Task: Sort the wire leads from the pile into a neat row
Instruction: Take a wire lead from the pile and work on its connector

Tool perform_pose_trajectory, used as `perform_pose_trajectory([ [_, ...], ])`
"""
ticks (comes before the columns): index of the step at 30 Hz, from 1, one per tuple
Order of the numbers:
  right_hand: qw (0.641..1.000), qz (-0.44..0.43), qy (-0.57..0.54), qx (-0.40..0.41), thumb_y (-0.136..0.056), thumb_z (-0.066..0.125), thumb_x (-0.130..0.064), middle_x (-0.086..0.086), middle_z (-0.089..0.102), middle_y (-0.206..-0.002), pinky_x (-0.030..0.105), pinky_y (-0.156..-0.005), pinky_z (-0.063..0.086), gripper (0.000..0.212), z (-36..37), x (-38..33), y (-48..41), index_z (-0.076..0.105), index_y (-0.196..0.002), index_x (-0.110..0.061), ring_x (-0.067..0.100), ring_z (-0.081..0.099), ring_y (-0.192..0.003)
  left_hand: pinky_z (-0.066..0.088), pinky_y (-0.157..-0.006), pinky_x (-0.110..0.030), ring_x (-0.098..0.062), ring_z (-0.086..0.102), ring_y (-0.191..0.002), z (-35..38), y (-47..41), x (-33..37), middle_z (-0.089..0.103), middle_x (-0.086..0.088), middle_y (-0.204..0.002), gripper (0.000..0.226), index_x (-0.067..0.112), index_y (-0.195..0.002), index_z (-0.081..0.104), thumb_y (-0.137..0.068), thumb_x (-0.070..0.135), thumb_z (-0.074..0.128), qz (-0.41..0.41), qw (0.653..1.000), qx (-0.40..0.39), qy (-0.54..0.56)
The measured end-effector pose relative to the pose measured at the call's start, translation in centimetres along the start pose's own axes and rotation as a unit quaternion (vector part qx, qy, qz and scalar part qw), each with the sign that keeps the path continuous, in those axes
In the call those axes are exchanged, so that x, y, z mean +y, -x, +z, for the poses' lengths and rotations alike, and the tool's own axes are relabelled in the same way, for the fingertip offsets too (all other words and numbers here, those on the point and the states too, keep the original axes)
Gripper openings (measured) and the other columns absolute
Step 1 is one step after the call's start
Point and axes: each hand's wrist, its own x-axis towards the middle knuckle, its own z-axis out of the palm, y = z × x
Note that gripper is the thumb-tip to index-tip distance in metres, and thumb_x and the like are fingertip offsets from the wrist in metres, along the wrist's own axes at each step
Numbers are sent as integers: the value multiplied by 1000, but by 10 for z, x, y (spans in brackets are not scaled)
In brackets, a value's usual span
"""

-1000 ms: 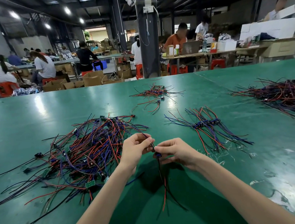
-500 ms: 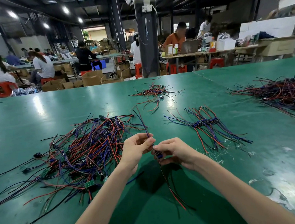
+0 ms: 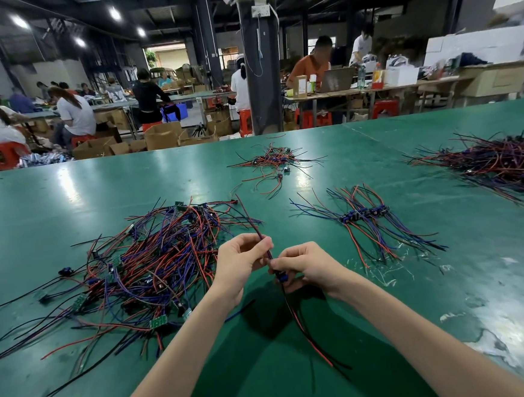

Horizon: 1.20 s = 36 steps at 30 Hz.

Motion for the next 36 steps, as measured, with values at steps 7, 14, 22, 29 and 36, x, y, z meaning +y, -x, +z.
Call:
perform_pose_trajectory([
  [7,998,-28,39,47,-81,64,1,10,55,-63,19,-44,44,26,5,1,-1,57,-58,-9,7,53,-44,53,-54,-20,-9,59,-53,-2,-3,-5,65,-4,-63,11,5,-73,63,-81,1,69,24,998,3,-52],
  [14,997,-37,15,69,-77,62,5,14,51,-63,16,-40,37,31,10,1,-2,55,-51,-8,12,47,-39,51,-52,-20,-8,58,-47,-13,-13,-3,65,-5,-60,15,5,-71,64,-79,11,76,110,969,79,-207],
  [22,997,-53,31,51,-78,65,0,9,58,-59,17,-43,36,32,9,3,-6,57,-51,-13,11,52,-44,49,-48,-19,-8,50,-45,-29,-17,15,55,0,-51,14,0,-75,61,-83,7,71,25,989,144,-28],
  [29,996,-60,42,40,-81,67,-2,15,56,-67,16,-45,38,29,3,3,-6,58,-55,-12,11,54,-47,30,-35,-13,-3,36,-33,-27,-20,23,47,4,-42,26,4,-69,53,-93,12,58,-143,965,81,205],
  [36,995,-71,72,-6,-83,66,-2,0,60,-55,13,-47,40,31,8,4,-4,61,-55,-14,5,54,-46,38,-38,-14,-4,43,-38,-36,-22,20,55,4,-44,26,5,-68,56,-92,13,60,-70,982,129,118],
])
